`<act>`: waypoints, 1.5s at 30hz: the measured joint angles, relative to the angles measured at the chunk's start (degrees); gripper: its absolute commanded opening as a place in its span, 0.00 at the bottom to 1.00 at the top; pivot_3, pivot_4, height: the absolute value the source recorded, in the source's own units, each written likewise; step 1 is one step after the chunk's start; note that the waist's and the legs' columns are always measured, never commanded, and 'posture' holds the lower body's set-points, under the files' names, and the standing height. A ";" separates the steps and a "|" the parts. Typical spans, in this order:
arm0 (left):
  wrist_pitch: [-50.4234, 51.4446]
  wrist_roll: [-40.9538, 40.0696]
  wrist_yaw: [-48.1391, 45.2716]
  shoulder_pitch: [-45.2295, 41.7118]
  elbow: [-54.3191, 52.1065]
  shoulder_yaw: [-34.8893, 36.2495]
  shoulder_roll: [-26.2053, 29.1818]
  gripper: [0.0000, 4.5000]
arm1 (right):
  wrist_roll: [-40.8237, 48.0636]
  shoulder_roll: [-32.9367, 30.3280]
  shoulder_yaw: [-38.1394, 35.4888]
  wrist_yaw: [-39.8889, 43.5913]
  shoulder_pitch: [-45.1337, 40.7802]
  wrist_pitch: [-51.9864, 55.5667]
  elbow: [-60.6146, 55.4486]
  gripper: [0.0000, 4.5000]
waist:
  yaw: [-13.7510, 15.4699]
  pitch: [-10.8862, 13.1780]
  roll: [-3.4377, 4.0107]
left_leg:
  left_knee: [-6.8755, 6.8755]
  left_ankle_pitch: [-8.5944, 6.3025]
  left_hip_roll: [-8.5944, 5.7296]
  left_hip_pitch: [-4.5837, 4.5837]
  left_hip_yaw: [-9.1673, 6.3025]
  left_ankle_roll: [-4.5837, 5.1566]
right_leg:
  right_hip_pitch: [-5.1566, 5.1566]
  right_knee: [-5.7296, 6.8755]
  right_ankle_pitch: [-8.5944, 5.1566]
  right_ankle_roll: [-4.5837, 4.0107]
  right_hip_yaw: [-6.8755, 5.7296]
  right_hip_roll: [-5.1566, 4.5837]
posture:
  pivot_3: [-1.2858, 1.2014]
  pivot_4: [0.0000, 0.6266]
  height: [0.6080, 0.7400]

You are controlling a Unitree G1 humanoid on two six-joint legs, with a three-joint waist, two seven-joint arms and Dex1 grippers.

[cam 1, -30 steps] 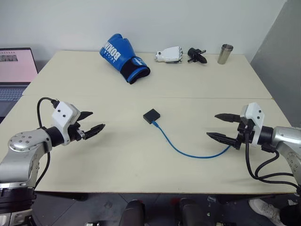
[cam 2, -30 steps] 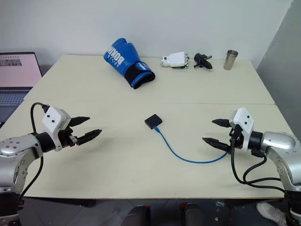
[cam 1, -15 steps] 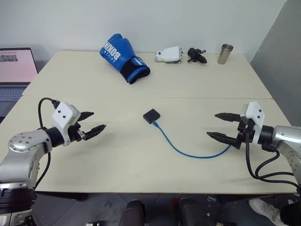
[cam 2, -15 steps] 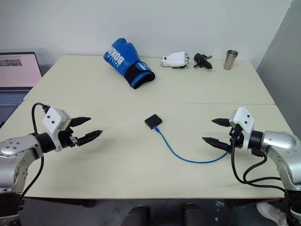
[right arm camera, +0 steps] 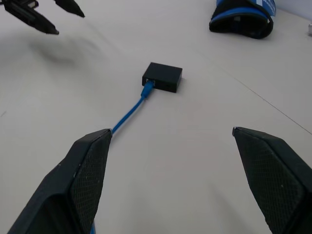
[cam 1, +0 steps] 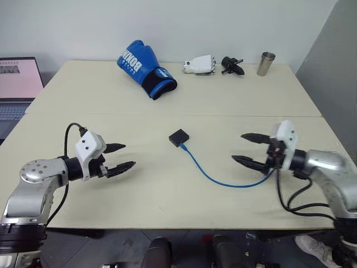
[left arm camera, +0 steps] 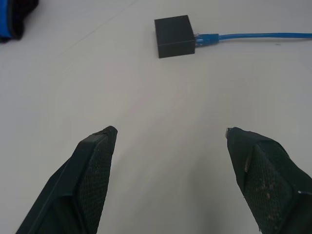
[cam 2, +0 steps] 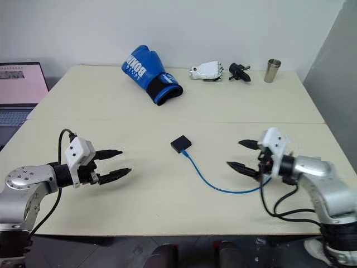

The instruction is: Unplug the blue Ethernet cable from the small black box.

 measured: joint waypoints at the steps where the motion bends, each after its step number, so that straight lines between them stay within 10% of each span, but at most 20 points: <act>1: 0.00 0.00 -0.36 -0.34 -0.11 -0.36 0.00 0.85 | -2.17 2.81 2.31 -2.34 -0.98 -0.78 0.80 0.93 | 0.01 0.00 0.01 | 0.01 0.00 0.00 -0.01 0.00 0.00 | -0.01 0.01 0.00 0.00 -0.01 0.00 | 0.52 0.24 1.00; 18: -1.41 1.38 -1.29 -2.21 -0.48 -5.23 -0.37 0.85 | -24.17 30.37 18.09 -24.65 -12.81 -13.36 33.06 0.93 | 0.03 0.01 0.02 | -0.01 0.00 -0.03 -0.08 0.07 0.00 | -0.19 0.10 0.01 -0.01 0.04 0.00 | 0.52 0.24 1.00; 35: -0.69 1.31 -0.48 -3.29 -0.56 -5.47 -1.37 0.86 | -24.58 31.73 16.99 -22.46 -13.46 -17.34 36.94 0.05 | 0.01 0.01 0.02 | -0.02 0.00 -0.02 -0.07 0.05 0.00 | -0.19 0.12 0.01 -0.02 0.04 0.00 | 0.52 0.24 1.00; 45: 17.55 -10.56 2.97 -9.38 0.23 -1.56 -5.55 0.86 | -30.34 17.41 18.41 -14.94 -12.78 -28.49 28.52 0.03 | 0.05 0.04 0.02 | 0.07 0.00 -0.06 -0.15 -0.01 0.00 | -0.20 0.12 0.01 0.01 -0.05 -0.01 | 0.52 0.24 1.00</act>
